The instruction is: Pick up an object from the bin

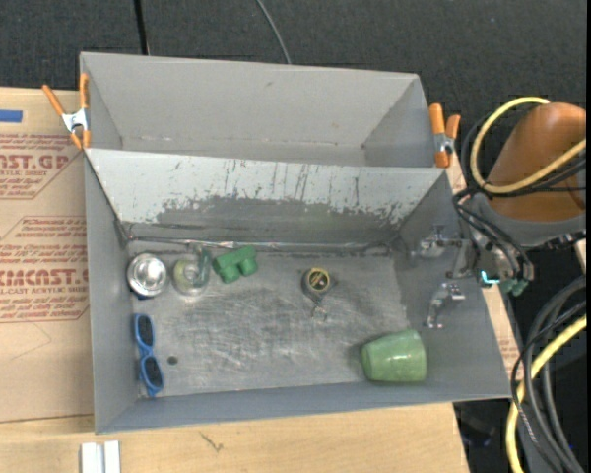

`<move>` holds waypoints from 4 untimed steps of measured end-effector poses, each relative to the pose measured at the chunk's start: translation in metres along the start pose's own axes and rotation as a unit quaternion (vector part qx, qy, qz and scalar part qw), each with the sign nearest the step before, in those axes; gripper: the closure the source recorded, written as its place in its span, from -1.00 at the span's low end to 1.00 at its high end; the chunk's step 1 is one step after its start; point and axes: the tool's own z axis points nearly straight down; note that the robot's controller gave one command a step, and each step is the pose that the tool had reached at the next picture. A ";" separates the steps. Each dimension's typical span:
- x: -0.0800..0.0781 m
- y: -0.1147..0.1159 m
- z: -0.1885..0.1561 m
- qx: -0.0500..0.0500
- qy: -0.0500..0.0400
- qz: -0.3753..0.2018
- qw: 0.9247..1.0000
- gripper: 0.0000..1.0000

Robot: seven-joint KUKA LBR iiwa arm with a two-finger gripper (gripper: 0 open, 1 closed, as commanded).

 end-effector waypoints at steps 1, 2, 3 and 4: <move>0.050 0.023 0.086 0.004 -0.011 -0.213 0.977 -1.00; 0.051 0.043 0.087 0.005 -0.013 -0.200 0.980 -1.00; 0.050 0.044 0.085 0.005 -0.014 -0.200 0.980 1.00; 0.050 0.028 -0.073 0.003 -0.007 -0.209 0.978 1.00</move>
Offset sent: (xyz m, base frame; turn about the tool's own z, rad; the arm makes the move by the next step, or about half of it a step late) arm -0.0563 0.0222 -0.0902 -0.4274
